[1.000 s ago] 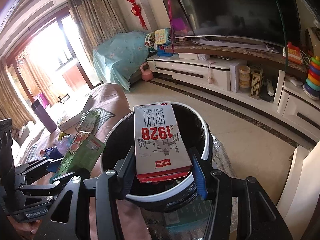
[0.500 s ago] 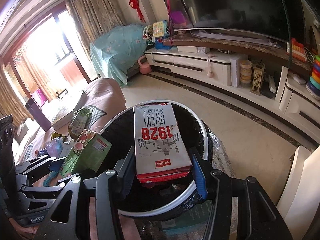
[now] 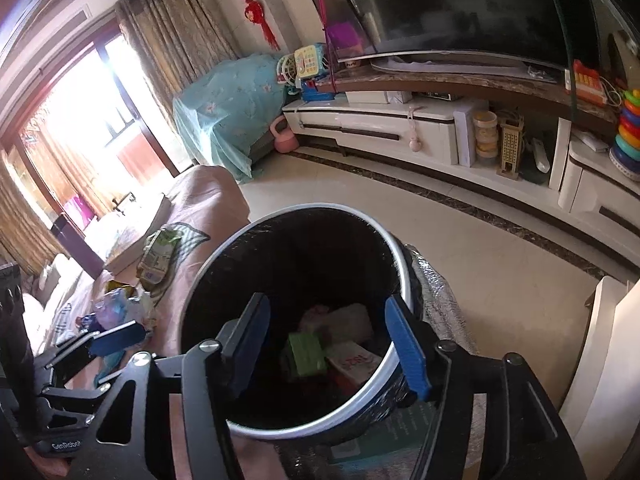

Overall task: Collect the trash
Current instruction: 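Carry the carton and box over the trash bin and open both tools, then move both tools back over the table toward remaining trash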

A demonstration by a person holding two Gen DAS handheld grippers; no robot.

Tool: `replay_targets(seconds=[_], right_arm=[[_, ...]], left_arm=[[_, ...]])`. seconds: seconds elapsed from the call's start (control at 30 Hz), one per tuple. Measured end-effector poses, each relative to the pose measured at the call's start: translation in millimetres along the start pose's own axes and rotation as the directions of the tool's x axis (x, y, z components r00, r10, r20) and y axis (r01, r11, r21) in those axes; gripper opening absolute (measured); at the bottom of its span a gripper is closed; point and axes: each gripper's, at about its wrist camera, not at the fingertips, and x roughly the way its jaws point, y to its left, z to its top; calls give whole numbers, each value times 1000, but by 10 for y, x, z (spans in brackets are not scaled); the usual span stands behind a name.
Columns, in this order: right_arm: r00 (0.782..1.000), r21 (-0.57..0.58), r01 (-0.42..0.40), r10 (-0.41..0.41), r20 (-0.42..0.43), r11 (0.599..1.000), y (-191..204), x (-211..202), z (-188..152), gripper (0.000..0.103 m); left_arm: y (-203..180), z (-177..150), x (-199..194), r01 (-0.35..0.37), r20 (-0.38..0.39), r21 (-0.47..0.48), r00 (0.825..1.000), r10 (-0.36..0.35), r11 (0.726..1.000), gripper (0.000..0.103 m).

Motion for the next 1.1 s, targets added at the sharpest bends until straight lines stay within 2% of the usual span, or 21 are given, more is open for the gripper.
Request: replay_targets(seconds=[0.1,0.3,0.43,0.57,0.87,1.1], right_arm=[[1000,0,-22,22,20,1000,99,-108,-96,74],[996,2,-84,84,27,996,351,-270,-306,75],[991,10,-130,129,42,992,536,-362,-461,81],[989,-39,-143,144,29,989,783,-360,-594,82],[985,-91,-171,170,-15,981,1182,-227,-782,82],[977,-142,-211,205,-60,967,1501,-108,-872,82]], left_arm=[[61,-153,-112,-7,8,-24,1000,7,1000,74],[283,-542,-402,-41,25,-89,999,43,995,76],[496,-759,-575,-68,25,-139,997,72,988,76],[753,-953,-735,-95,23,-202,995,102,975,76],[1226,-1234,-1025,-148,31,-293,986,164,944,76],[1509,-1328,-1168,-167,38,-352,981,192,921,76]])
